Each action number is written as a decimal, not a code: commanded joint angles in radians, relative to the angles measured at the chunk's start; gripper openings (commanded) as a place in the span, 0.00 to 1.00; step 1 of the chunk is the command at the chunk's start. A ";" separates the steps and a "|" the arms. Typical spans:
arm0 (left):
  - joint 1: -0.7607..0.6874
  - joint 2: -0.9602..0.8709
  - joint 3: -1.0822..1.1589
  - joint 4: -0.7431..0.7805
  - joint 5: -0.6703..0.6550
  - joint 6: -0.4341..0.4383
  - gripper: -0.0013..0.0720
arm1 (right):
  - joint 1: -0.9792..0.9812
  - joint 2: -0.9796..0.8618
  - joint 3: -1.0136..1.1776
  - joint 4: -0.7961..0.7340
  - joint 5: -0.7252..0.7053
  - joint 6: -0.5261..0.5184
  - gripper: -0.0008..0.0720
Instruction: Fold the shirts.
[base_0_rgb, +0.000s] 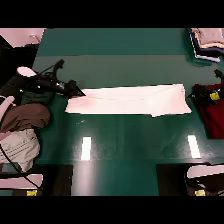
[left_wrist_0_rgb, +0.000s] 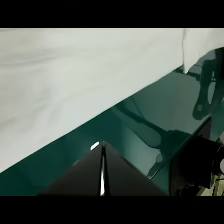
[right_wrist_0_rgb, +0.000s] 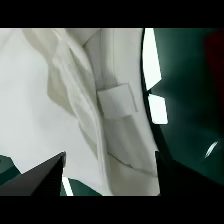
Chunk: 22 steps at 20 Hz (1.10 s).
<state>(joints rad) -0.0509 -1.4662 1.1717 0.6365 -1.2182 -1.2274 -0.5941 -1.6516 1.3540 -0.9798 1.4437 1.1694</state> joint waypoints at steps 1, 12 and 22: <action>-0.085 0.000 0.001 0.018 -0.009 0.003 0.05 | 0.002 -0.084 0.053 0.052 0.007 -0.038 0.87; -0.095 0.000 0.001 0.016 -0.012 -0.003 0.05 | 0.121 -0.206 0.126 0.046 0.072 -0.080 0.75; -0.111 -0.001 0.002 0.018 0.121 -0.093 0.05 | 0.174 -0.097 0.127 0.118 0.087 -0.148 0.03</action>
<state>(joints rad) -0.1501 -1.4662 1.1728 0.6537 -1.1812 -1.2842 -0.4252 -1.8027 1.4799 -0.9188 1.5208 1.0328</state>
